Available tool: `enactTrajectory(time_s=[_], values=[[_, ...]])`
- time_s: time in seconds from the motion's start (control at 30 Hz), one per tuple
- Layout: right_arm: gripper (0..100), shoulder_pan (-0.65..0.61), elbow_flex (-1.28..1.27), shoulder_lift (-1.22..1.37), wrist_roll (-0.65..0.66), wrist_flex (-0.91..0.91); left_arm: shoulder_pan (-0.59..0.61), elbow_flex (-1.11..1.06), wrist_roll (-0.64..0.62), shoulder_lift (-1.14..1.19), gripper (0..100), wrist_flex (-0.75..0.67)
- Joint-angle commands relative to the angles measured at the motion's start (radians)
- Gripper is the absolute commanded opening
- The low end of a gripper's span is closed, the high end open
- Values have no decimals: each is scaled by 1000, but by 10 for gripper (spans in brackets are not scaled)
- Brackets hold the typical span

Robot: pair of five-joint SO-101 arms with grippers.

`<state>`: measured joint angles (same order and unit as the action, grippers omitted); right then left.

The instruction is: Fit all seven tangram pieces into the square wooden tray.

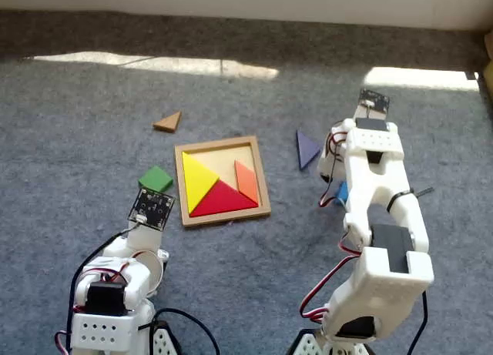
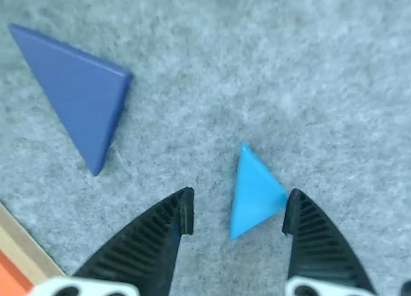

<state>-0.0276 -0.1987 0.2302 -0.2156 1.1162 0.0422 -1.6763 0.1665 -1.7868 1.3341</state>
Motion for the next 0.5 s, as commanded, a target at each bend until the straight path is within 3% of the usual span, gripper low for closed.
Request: enactTrajectory(time_s=[0.0, 0.47], values=[[225, 15, 50, -12, -2, -15, 4, -19, 0, -24, 5, 2], [224, 12, 82, 91, -2, -8, 4, -19, 0, -24, 5, 2]])
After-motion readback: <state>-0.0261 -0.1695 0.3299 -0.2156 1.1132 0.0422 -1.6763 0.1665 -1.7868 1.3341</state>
